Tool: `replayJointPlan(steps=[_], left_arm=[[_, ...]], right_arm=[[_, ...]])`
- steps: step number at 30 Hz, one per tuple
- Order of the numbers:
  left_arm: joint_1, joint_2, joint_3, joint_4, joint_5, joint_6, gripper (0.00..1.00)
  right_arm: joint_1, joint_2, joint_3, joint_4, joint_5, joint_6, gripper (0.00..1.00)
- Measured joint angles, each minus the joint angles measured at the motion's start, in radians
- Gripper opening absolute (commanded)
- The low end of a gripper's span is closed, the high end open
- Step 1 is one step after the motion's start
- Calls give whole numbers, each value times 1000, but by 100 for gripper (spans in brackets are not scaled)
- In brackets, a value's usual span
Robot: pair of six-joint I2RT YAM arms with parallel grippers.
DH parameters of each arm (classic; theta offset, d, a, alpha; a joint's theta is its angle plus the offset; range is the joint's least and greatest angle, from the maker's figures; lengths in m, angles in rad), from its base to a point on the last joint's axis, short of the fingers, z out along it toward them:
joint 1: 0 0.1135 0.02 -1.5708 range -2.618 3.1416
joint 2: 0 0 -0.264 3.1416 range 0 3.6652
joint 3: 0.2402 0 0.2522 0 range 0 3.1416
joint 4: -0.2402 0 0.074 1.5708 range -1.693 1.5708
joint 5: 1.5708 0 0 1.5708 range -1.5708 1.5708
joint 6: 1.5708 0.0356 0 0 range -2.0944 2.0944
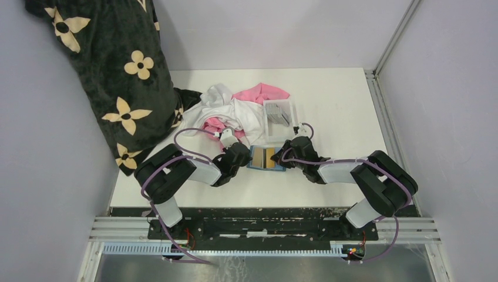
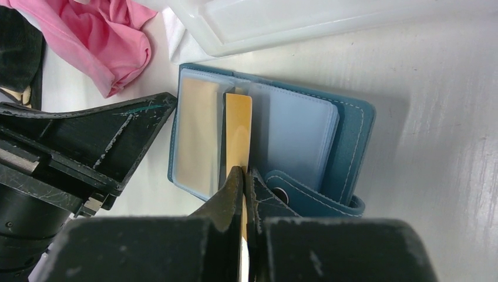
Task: Put the credit cards into the card holder
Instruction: Insert the credit card into the card holder.
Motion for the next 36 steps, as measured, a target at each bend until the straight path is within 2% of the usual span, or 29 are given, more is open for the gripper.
replayJointPlan(steps=[22, 36], left_arm=[[-17, 22, -1, 41, -23, -1, 8], [-35, 30, -3, 51, -60, -13, 7]], right_arm=[[30, -14, -32, 39, 114, 57, 1], [60, 32, -32, 93, 149, 82, 1]])
